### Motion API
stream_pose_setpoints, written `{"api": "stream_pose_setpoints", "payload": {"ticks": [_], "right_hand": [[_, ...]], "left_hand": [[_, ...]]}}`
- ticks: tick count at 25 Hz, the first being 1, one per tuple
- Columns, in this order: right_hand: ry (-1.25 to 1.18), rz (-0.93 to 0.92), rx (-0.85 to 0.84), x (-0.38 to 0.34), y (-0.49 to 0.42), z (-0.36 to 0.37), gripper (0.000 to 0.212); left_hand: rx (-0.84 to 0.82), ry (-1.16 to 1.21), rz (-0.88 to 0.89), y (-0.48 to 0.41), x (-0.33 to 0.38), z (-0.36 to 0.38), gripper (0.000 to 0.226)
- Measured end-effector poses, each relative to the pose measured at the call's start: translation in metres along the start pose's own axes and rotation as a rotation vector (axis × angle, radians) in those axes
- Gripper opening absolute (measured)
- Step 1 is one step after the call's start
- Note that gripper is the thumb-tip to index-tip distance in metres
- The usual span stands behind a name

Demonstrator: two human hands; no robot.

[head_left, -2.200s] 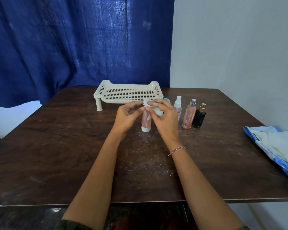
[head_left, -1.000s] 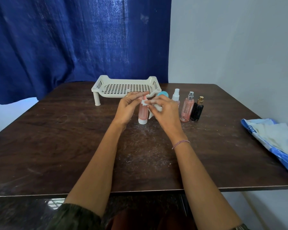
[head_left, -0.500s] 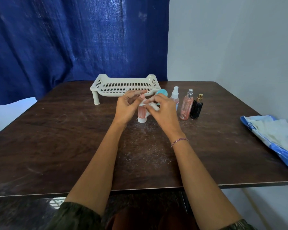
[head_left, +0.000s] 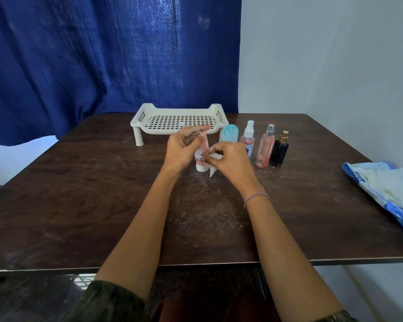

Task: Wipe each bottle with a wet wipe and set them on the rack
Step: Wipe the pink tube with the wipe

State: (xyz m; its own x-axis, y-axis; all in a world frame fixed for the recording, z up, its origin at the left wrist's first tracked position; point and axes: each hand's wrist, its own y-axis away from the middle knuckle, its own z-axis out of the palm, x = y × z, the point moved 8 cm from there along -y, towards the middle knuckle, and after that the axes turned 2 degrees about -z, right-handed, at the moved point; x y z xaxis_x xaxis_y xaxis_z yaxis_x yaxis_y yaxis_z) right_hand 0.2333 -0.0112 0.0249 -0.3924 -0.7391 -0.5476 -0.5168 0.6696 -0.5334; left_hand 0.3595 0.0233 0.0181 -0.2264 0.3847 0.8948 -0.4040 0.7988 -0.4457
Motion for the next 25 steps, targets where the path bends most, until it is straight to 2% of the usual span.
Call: {"api": "stream_pose_setpoints", "payload": {"ticks": [6,10,16,20,25], "right_hand": [[-0.052,-0.032,0.102,-0.005,0.001,-0.008,0.018],[0.027,0.03,-0.018,0.001,0.001,0.004,0.022],[0.044,0.059,-0.014,0.004,0.002,0.006,0.019],[0.09,0.075,-0.136,0.009,0.002,0.018,0.017],[0.033,0.113,-0.102,0.013,0.0,0.015,0.015]], "left_hand": [[-0.014,0.01,-0.007,0.0,-0.002,0.001,0.025],[-0.001,-0.001,-0.026,0.0,-0.004,0.0,0.025],[0.034,-0.021,-0.033,0.0,-0.004,-0.003,0.025],[0.058,-0.02,-0.047,-0.001,-0.004,-0.006,0.024],[0.093,-0.004,-0.041,-0.001,-0.002,-0.011,0.022]]}}
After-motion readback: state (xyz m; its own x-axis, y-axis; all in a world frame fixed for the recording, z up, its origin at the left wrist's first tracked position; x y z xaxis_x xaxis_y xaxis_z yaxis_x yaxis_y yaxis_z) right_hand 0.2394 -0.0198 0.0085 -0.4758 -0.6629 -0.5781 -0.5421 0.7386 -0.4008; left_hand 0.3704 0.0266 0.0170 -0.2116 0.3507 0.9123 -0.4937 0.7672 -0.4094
